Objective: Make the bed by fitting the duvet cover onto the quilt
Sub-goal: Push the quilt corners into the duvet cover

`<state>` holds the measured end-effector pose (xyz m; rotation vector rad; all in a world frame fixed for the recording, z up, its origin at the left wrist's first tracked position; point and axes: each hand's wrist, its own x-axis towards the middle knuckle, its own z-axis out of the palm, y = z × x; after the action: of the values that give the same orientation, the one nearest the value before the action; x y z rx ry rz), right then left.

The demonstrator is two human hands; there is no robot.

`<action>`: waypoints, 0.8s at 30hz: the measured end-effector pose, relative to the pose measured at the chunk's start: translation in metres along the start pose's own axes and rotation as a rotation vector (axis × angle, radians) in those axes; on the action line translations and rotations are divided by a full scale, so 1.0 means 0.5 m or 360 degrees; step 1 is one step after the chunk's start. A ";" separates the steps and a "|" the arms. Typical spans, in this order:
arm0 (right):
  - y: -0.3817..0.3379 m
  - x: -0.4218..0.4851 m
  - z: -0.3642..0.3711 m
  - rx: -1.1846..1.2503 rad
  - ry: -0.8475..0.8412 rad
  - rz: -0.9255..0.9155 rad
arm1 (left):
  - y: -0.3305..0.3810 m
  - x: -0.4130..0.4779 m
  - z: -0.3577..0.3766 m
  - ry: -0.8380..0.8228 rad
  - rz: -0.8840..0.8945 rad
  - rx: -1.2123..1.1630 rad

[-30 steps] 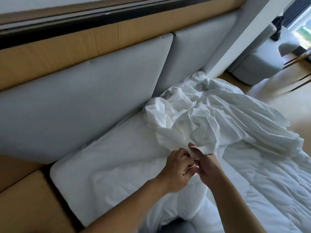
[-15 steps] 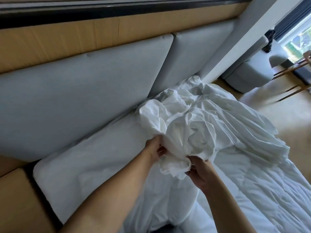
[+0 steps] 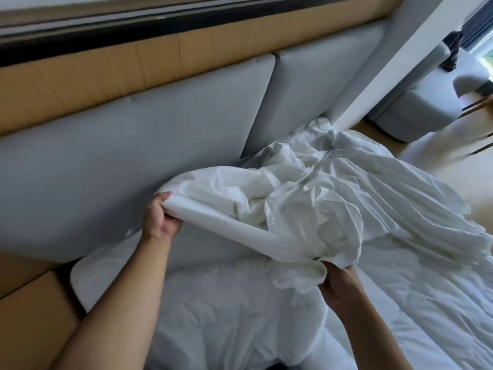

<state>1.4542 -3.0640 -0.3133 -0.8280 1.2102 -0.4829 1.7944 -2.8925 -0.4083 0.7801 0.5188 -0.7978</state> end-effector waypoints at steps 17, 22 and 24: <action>0.017 -0.007 -0.006 -0.0158 0.0205 0.0067 | -0.008 -0.181 -0.089 -0.0067 0.0545 0.1312; 0.051 -0.021 0.110 -0.0008 -0.0188 0.0218 | -0.169 -0.288 0.043 -0.1518 0.1281 0.2754; 0.055 -0.027 0.129 -0.0056 -0.0381 0.0257 | -0.223 -0.320 0.061 -0.1694 0.1132 0.3285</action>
<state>1.5083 -3.0176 -0.3185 -0.7871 1.0554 -0.2244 1.6140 -2.8976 -0.3284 1.9361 -1.8177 -0.7015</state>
